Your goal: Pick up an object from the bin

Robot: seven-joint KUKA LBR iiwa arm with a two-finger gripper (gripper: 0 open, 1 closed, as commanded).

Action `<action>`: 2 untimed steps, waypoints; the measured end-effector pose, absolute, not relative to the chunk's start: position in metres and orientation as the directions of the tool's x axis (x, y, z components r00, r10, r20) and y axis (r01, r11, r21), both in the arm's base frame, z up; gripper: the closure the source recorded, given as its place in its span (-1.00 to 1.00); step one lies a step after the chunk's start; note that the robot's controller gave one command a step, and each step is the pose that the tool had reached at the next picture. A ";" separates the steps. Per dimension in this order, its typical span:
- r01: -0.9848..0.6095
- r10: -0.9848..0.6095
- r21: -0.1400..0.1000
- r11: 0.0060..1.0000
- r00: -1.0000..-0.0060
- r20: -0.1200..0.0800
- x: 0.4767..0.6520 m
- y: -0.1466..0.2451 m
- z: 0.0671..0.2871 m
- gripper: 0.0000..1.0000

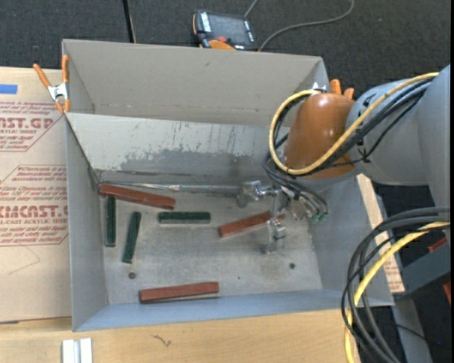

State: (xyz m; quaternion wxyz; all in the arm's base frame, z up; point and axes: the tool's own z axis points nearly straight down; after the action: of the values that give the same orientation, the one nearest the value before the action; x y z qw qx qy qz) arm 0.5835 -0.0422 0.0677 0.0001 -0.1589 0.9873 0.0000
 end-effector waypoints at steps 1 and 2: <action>-0.314 -0.314 0.000 0.950 -0.950 -0.002 0.584 -0.041 0.067 -1.00; -0.314 -0.314 0.000 0.949 -0.949 -0.002 0.584 -0.041 0.069 1.00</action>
Offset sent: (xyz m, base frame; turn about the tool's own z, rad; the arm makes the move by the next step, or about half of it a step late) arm 0.0000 0.0000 0.0000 0.0000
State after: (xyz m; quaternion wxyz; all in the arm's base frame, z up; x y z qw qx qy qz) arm 0.5843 -0.0412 0.0687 0.0008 -0.1591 0.9873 0.0000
